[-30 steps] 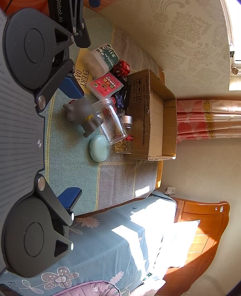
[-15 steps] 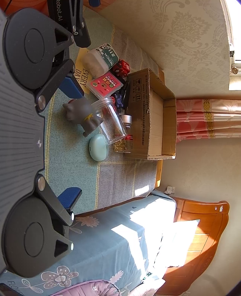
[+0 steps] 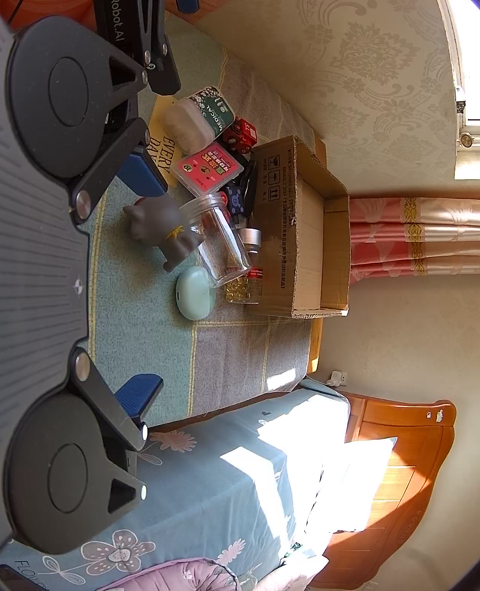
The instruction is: Organize rigid objects
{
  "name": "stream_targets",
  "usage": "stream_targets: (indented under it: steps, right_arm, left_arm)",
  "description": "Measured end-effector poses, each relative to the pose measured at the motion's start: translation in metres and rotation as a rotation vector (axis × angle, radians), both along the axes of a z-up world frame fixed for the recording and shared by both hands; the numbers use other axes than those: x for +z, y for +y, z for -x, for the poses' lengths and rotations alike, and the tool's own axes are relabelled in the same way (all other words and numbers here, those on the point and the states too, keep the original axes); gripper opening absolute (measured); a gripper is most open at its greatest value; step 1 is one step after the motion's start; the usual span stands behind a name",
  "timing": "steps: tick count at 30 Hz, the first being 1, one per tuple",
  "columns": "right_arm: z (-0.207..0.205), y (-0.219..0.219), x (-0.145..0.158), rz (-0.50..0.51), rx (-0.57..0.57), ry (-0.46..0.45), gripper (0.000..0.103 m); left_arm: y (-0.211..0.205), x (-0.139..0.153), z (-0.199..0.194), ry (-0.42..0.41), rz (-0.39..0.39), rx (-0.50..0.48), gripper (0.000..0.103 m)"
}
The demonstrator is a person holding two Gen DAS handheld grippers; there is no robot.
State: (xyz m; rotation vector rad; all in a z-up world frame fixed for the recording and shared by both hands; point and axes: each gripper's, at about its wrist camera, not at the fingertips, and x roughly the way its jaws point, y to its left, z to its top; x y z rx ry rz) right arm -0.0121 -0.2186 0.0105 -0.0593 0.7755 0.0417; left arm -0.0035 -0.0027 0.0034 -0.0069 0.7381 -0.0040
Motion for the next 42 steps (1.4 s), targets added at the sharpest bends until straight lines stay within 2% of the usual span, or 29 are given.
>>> stream_targets:
  steps: [27, 42]
  right_arm:
    - [-0.001, 0.000, -0.001, -0.001, 0.002, 0.003, 0.103]
    - [-0.012, 0.008, -0.013, 0.014, 0.017, 0.030, 0.103]
  left_arm:
    - [0.000, 0.000, -0.002, -0.003, -0.001, -0.012, 0.103]
    - [0.011, -0.014, -0.015, 0.001, 0.019, -0.059, 0.103]
